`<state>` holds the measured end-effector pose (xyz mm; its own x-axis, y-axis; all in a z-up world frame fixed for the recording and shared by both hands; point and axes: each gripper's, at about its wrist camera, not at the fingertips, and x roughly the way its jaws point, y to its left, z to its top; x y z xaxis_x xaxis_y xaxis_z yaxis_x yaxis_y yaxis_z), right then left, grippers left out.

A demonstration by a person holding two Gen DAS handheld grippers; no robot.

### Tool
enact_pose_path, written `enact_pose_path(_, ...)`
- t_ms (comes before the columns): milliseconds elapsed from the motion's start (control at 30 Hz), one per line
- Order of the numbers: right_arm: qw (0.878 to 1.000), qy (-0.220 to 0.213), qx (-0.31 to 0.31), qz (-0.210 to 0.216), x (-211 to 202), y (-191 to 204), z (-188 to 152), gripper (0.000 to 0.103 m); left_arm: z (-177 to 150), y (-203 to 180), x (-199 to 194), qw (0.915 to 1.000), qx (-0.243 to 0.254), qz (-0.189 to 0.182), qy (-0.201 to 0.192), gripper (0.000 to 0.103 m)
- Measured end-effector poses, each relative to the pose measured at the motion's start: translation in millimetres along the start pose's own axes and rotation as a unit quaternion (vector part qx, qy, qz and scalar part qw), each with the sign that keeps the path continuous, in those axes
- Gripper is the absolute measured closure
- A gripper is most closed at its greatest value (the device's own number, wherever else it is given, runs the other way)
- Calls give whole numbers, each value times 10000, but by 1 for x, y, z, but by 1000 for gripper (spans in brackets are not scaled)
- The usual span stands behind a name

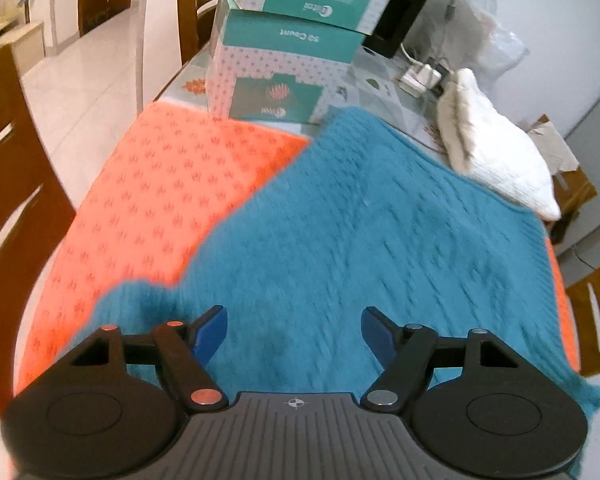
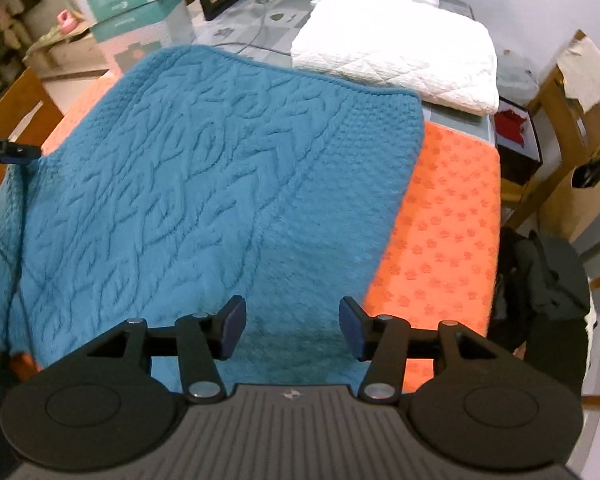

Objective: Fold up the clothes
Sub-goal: 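Press and smooth the sweater body flat with both open tools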

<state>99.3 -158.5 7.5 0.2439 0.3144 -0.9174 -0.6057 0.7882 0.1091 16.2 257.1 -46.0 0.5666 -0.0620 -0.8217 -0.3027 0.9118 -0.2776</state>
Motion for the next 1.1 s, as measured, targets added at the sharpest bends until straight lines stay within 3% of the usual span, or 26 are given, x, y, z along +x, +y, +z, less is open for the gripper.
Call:
enact_pose_path(233,9979,47,637,114,28,23,8,45,46,-3,54,9993,311,-66,-203,26)
enact_pose_path(500,9973,417,605,93,70,56,7,45,86,-16,113,9989,399,-130,-226,25)
enact_pose_path(633,9959,521,731,139,80,58,3,45,96,-27,125,9973,525,-222,-462,27)
enact_pose_path(667,9955,554,760,147,82,58,1,45,97,-31,126,9964,609,-283,-523,34)
enact_pose_path(700,9950,587,789,155,84,57,0,45,97,-36,127,9955,707,-325,-547,58)
enact_pose_path(767,9945,641,809,161,87,56,-4,45,96,-47,127,9931,901,-415,-619,81)
enact_pose_path(933,9933,711,885,207,93,58,-12,44,63,-86,112,9818,1622,-673,-730,83)
enact_pose_path(1100,9939,706,824,211,97,62,-15,40,21,-132,97,9626,2448,-925,-699,81)
